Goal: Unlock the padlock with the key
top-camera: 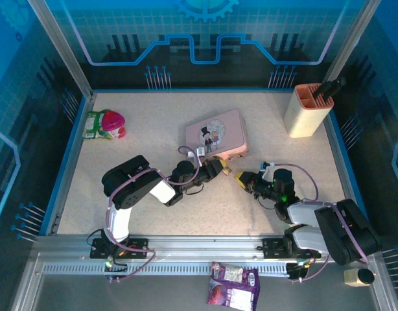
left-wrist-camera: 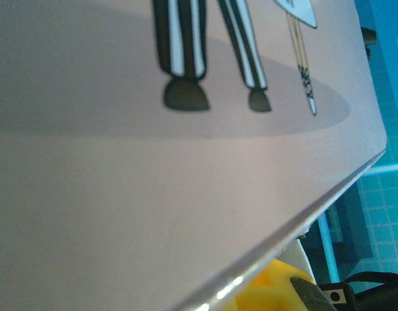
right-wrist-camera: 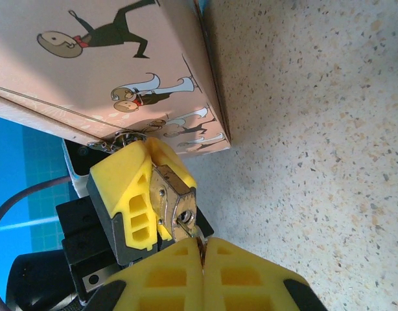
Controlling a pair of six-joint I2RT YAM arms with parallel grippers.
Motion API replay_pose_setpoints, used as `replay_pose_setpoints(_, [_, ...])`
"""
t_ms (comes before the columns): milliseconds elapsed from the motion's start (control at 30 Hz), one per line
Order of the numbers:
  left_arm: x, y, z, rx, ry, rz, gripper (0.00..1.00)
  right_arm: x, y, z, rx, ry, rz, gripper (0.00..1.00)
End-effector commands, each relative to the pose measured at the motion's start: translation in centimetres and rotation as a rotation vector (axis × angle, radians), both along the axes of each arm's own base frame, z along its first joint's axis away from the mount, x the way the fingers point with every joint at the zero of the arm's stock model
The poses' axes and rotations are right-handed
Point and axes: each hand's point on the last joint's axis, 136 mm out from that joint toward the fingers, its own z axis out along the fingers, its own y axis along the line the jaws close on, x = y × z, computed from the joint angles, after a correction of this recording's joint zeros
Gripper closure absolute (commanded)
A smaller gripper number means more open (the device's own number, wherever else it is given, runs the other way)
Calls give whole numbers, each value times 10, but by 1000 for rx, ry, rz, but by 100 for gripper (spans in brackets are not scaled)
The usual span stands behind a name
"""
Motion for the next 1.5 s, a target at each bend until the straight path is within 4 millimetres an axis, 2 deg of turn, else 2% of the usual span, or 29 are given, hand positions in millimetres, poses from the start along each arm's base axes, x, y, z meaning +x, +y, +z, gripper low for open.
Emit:
replay_pose_setpoints(0, [-16,-12,34,-80,-75,-65,100,-4,3,1,-5,-1,6,100])
replay_pose_setpoints(467, [-13,-8,44,-88,-99,-26,100,-6,6,-1,2,0,-3,100])
replay_pose_setpoints(733, [-12,-7,44,-89,-95,-14,100,-6,-1,-8,-13,19,-53,100])
replay_pose_setpoints(1167, [-16,-13,50,-105,-99,-28,100,0,0,7,-6,-25,-101,100])
replay_pose_setpoints(1467, [-21,-24,66,-147,-110,-49,100,1,8,11,9,-43,-78,100])
